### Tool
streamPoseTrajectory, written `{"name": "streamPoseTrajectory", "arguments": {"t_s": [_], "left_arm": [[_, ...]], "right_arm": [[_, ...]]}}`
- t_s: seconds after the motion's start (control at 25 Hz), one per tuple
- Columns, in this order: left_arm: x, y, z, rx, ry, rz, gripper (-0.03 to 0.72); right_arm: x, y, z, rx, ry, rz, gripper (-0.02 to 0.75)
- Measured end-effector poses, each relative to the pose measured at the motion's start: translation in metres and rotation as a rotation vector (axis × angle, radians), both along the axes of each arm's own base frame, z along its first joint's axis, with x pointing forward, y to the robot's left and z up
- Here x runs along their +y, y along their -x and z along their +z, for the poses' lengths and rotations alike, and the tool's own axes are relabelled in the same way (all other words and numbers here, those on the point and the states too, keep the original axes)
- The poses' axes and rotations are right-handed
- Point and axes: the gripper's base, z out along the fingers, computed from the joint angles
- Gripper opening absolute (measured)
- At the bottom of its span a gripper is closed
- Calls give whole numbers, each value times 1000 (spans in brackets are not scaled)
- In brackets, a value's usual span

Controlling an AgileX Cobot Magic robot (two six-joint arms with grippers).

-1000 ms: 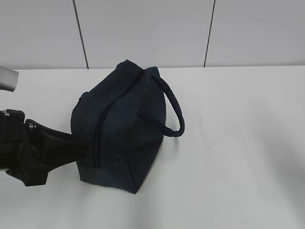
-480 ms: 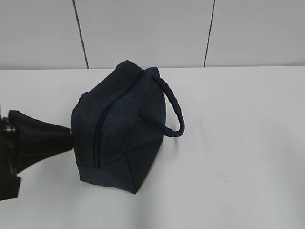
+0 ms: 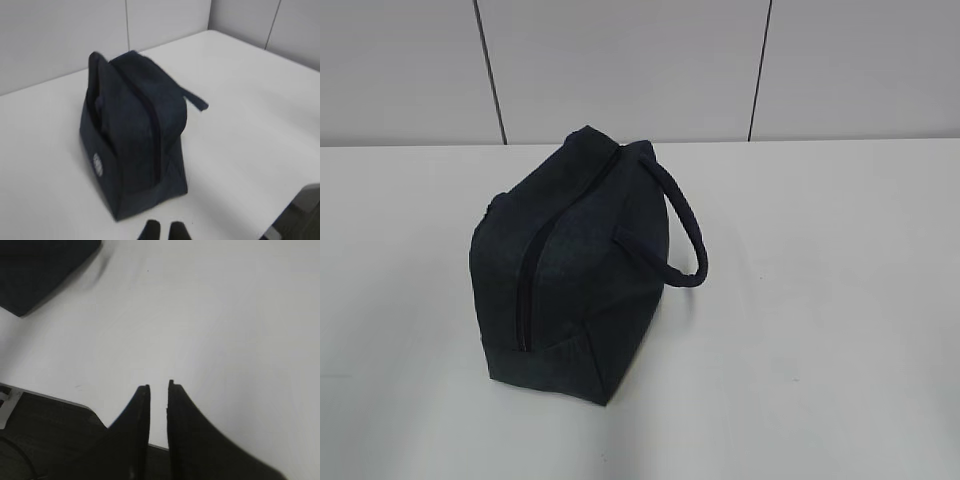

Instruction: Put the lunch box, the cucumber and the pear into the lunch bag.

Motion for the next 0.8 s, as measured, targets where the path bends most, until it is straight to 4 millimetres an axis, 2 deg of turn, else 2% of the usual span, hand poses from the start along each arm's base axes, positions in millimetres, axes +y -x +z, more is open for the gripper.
{"name": "streamPoseTrajectory", "arguments": {"t_s": [0.24,0.36,0.6,0.8], "left_arm": [[26,41,11,-17,-5,164,-2],[39,56,2,73,-81,243,-2],[49,72,-4,-17,-36,308,-2],[51,76,-4,-45,-18,318,-2]], "right_arm": [[-1,4,-1,-29,-16,5,106],[-1,5,-1,-33,-17,5,106],[-1,5,-1,-33,-16,8,106],[-1,5,-1,-38,1,17,106]]}}
